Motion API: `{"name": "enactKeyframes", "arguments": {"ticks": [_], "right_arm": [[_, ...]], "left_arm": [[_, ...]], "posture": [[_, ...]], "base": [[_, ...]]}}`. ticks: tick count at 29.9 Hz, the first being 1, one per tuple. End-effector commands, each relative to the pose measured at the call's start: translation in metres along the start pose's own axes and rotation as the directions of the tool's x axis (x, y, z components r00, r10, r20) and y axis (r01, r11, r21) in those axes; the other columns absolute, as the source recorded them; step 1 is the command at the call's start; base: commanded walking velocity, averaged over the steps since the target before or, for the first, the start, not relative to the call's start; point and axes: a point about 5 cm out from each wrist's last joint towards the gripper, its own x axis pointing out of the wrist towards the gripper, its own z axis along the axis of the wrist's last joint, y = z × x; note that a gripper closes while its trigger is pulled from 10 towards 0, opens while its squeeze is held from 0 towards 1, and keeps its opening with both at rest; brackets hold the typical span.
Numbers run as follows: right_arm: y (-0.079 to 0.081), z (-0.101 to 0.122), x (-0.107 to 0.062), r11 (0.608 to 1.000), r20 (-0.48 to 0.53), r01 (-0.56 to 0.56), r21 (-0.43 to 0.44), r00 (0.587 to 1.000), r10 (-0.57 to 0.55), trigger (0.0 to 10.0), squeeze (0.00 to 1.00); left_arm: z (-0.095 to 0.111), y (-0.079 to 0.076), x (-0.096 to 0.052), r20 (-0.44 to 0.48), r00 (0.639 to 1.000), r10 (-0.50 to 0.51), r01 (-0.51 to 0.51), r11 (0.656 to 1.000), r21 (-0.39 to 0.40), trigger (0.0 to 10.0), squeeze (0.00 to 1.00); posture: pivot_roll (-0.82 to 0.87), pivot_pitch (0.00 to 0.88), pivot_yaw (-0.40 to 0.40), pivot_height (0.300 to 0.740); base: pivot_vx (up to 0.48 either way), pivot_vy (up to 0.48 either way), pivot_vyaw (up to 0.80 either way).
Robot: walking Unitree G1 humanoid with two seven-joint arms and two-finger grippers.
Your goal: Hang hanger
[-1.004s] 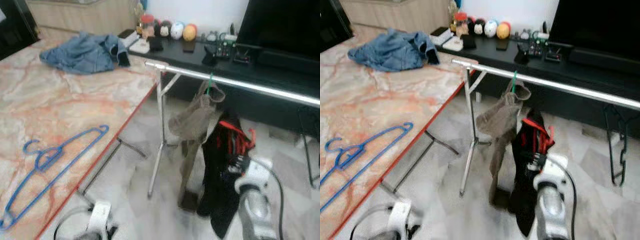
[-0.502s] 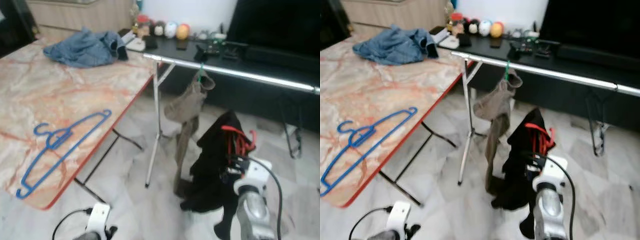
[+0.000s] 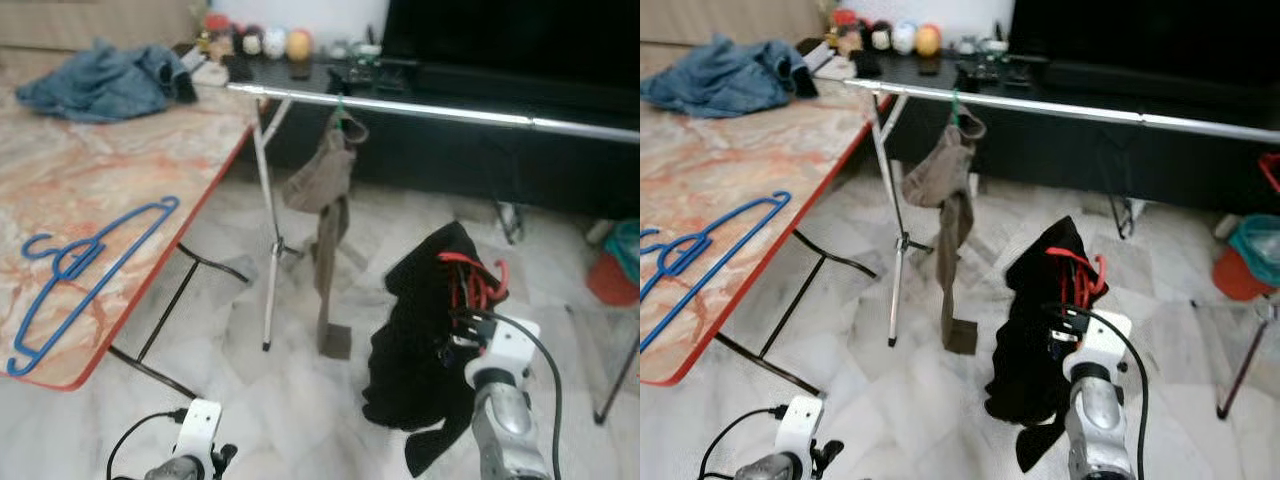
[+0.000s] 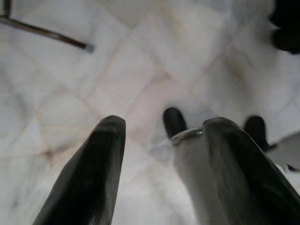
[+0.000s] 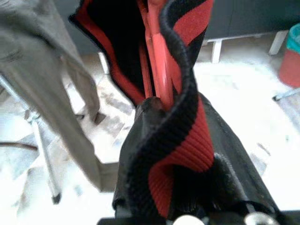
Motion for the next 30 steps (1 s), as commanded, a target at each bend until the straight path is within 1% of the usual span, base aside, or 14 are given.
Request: {"name": "enactKeyframes", "arguments": {"ticks": [1,30], "right_arm": [[-0.0012,0.0052,0.0015,1.000,0.025,0.000,-0.004,1.000,0.000,10.0,0.00],[0.0017,0.0035,0.0018,1.000,0.018,-0.013,-0.007,1.000,0.013,10.0,0.00]], "left_arm": [[-0.0102,-0.0019,-0.0017,-0.034,0.999,-0.006,0.005,1.000,-0.018,10.0,0.00],[-0.0114,-0.0009,-0.0023,-0.035,0.999,-0.008,0.007,1.000,-0.004,10.0,0.00]], "posture": [[-0.06,0.059,0.009,0.740],[-0.06,0.023,0.018,0.740]], "base": [[-0.262,0.000,0.00],[-0.265,0.000,0.00]]}}
